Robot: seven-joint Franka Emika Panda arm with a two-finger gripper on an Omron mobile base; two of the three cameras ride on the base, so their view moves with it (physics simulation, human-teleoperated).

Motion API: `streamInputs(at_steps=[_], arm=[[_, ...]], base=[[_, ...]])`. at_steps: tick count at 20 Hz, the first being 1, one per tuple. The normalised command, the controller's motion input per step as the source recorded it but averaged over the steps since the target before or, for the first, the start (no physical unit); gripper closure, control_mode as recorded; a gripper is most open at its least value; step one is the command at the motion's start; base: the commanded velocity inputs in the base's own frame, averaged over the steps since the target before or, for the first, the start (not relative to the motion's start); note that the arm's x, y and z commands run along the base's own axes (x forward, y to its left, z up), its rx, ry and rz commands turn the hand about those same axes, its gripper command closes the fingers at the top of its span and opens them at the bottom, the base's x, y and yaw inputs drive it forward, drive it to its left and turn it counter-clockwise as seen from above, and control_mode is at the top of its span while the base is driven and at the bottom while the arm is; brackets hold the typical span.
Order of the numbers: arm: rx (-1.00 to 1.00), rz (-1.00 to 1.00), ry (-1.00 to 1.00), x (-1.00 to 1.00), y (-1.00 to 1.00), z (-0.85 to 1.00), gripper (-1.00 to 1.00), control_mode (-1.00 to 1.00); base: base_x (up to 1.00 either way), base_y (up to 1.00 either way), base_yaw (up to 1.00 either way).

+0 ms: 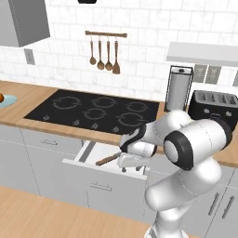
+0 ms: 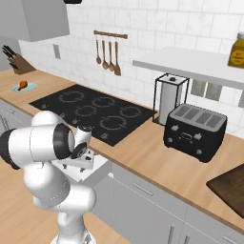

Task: Pick up the knife from the drawer and place it on the cutting board. Then place the meat from the plate to the cutting board.

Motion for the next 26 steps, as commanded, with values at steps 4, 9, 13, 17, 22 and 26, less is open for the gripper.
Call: streamInputs(at_steps=[4,9,13,17,22,26], arm=[[0.0,0.0,0.06,-0.12,0.59,-0.23,-1.0,-1.0],[0.0,0.0,0.05,-0.43,0.45,-0.03,-1.0,-1.0],[0.0,0.0,0.05,-0.95,0.36,0.0,-1.0,-1.0],[0.0,0.0,0.08,-0.93,0.35,0.0,-1.0,-1.0],[0.02,0.0,0.05,-0.75,0.23,0.25,-1.0,-1.0],[0.02,0.03,0.0,-0.47,0.0,0.88,-1.0,-1.0]], base=[[0.0,0.0,0.0],[0.0,0.0,0.0],[0.0,0.0,0.0],[0.0,0.0,0.0],[0.0,0.0,0.0],[0.0,0.0,0.0]])
